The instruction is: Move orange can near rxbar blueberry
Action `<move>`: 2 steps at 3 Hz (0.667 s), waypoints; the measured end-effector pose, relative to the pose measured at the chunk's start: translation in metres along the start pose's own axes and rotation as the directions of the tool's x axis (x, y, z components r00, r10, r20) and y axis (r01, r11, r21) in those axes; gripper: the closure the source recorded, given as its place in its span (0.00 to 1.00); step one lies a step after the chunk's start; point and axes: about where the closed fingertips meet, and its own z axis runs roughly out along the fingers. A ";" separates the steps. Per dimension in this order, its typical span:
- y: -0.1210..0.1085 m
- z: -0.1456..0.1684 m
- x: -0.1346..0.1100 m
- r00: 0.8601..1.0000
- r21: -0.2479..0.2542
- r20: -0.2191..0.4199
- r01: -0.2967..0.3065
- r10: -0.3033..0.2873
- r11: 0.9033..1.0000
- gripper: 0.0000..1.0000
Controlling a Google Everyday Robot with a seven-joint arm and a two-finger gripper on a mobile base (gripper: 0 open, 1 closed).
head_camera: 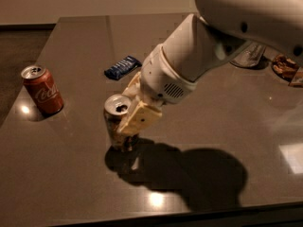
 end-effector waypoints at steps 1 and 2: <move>-0.050 -0.013 0.006 0.997 0.054 -0.009 -0.073 0.073 0.996 1.00; -0.102 -0.023 0.012 0.987 0.109 0.003 -0.161 0.162 0.981 1.00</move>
Offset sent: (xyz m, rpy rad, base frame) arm 0.1681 -0.0380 0.0198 0.0171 0.0397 -0.3281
